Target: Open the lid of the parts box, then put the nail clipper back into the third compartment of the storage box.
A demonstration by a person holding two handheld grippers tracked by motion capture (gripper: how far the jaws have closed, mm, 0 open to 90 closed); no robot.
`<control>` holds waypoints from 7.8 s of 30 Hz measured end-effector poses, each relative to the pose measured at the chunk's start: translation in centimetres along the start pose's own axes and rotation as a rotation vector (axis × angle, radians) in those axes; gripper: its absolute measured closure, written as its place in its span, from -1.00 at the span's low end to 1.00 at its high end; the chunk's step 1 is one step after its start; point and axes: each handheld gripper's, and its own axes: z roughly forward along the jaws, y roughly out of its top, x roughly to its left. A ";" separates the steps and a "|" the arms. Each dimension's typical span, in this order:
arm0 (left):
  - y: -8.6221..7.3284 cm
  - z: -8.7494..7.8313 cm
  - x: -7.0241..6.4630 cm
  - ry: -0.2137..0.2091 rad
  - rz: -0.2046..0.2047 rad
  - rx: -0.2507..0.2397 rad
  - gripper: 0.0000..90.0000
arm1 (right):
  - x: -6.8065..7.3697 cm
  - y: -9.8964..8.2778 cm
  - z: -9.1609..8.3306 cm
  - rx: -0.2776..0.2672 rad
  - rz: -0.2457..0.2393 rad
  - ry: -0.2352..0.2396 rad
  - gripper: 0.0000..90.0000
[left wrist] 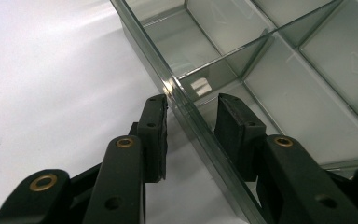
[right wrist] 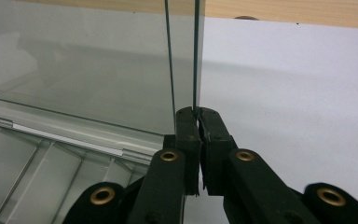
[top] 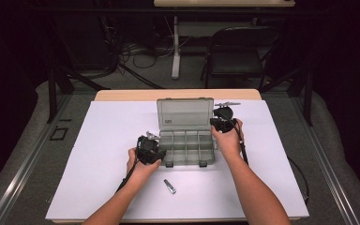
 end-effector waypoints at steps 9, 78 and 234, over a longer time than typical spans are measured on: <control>0.0 0.0 0.0 0.001 -0.003 0.000 0.41 | -0.2 0.2 0.5 0.007 0.027 0.001 0.96; -0.1 0.0 0.0 0.003 -0.014 -0.006 0.43 | -0.6 -0.4 4.5 0.057 0.109 -0.031 0.99; -5.7 -13.1 4.7 -0.260 -0.014 -0.178 -0.74 | 15.9 -12.5 -6.3 0.412 -0.606 0.421 0.67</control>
